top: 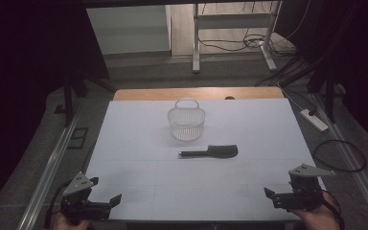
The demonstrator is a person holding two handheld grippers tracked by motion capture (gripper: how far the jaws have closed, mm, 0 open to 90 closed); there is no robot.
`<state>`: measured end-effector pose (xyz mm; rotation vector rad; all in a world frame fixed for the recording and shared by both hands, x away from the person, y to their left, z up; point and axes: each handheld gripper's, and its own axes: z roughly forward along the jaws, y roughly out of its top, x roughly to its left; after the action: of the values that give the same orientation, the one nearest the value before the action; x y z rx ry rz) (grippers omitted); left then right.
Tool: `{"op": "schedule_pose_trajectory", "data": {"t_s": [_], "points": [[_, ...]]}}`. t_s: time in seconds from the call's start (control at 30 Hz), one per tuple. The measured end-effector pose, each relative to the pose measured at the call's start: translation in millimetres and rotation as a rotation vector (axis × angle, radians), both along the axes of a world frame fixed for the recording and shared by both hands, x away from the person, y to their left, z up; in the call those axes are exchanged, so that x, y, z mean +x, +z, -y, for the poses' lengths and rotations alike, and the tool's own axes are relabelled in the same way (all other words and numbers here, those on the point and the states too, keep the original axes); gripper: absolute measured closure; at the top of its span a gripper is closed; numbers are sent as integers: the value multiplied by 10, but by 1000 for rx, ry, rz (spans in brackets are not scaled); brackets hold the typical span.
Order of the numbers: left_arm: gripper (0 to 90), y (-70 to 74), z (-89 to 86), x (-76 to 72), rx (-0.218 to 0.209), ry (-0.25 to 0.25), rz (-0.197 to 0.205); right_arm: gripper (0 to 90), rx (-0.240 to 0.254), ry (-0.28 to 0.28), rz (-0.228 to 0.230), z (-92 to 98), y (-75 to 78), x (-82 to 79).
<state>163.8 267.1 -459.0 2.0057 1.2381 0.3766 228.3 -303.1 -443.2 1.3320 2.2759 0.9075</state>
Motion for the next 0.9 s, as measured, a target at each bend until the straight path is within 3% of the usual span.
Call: {"op": "schedule_pose_trajectory", "data": {"t_s": [0.9], "points": [[4, -1, -41, -5, -45, -12, 1, 2, -6, 34, -23, -21, -9, 11]]}}
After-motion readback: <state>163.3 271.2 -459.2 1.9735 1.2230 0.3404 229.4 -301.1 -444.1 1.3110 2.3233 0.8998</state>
